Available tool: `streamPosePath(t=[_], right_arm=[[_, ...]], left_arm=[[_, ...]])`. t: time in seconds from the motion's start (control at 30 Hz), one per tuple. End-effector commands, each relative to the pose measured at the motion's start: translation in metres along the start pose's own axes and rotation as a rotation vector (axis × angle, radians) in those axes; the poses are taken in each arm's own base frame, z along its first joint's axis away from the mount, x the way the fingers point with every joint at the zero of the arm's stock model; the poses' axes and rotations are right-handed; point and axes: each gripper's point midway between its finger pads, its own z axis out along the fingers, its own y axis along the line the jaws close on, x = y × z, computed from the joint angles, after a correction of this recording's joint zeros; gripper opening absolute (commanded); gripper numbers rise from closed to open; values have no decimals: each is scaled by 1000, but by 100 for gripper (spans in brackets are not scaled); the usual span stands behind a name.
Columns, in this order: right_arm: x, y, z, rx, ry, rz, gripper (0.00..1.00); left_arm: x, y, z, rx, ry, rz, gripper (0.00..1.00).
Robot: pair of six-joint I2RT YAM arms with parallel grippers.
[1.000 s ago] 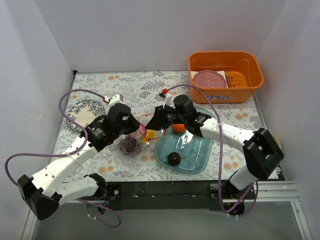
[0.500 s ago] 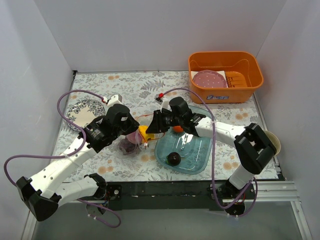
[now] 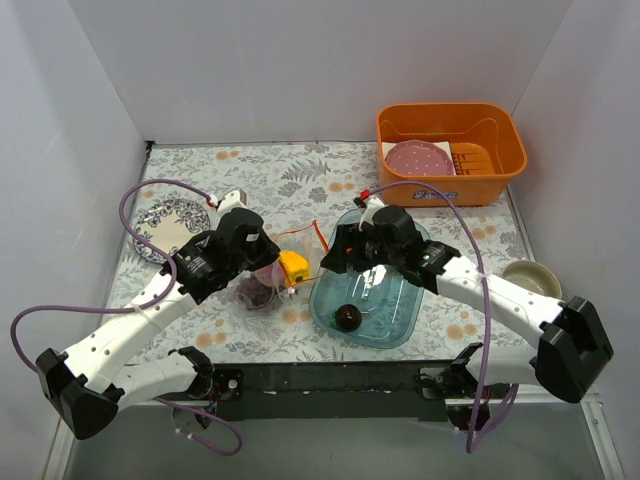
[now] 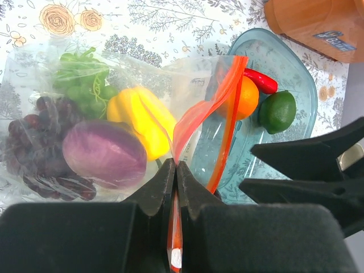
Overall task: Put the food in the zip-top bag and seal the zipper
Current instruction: Pick up the fake fruit from the bin.
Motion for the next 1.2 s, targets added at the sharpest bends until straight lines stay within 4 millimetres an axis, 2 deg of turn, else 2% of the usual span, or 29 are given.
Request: streamPosePath(t=[0.0, 0.03, 0.1, 0.2, 0.27, 0.37, 0.4, 0.5, 0.53, 0.6, 0.63, 0.7, 0.77, 0.97, 1.17], right_arm=[[30, -50, -29, 225, 27, 38, 86], [35, -54, -31, 236, 37, 48, 94], [54, -65, -34, 265, 73, 82, 98], [74, -74, -35, 290, 129, 127, 98], [77, -78, -34, 303, 119, 142, 98], [64, -86, -35, 330, 66, 105, 98], [47, -88, -38, 353, 41, 93, 98], [25, -113, -45, 435, 39, 64, 98], [15, -110, -44, 412, 29, 52, 98], [1, -121, -41, 409, 2, 74, 98], [-3, -118, -39, 375, 2, 83, 98], [-11, -128, -34, 369, -13, 111, 98], [-16, -126, -28, 330, -6, 132, 98], [-24, -131, -4, 283, 3, 159, 98], [-32, -142, 12, 287, -4, 161, 98]], left_arm=[[-6, -2, -4, 23, -28, -11, 0], [-7, -3, -4, 26, -32, -13, 0], [-7, -5, -4, 30, -28, -12, 0], [-8, -7, -3, 31, -25, 6, 0], [-11, -11, -2, 33, -29, 17, 0], [-15, -14, -2, 32, -35, 37, 0], [-17, -16, -2, 36, -37, 36, 0], [-16, -17, -2, 40, -31, 42, 0], [-15, -17, -2, 43, -26, 44, 0], [-14, -18, -2, 47, -21, 46, 0], [-13, -17, -3, 47, -19, 46, 0], [-13, -15, -4, 41, -22, 43, 0], [-14, -14, -5, 38, -29, 29, 0], [-19, -15, -10, 49, -49, 15, 0], [-18, -11, -10, 33, -46, 25, 0]])
